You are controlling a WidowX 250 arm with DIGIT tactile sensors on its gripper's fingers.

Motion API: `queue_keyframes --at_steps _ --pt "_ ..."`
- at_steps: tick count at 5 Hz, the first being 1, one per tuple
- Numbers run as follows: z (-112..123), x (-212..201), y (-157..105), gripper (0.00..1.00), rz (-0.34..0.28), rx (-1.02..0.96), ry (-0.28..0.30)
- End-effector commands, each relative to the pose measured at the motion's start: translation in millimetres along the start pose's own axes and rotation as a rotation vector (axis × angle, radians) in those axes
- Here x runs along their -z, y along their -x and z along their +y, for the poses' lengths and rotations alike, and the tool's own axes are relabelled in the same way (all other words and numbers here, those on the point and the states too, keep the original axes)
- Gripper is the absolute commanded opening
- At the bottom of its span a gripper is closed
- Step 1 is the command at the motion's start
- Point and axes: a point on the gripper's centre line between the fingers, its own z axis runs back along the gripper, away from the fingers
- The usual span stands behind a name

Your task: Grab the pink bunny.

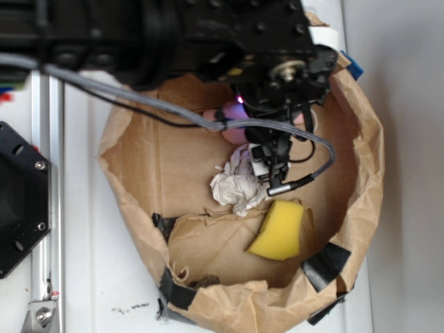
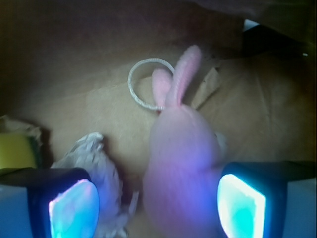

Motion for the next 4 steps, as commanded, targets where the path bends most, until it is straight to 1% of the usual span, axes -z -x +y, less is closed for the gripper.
queue_keyframes --at_steps 1,3,4 --pt "27.1 -15.8 0.2 1.0 -0.071 -0.075 -0.026" --pt "37.9 -9.9 -17.7 1.0 -0.081 -0.119 -0.022" --pt "36.3 -11.9 -25.3 1.0 -0.091 -0.126 -0.005"
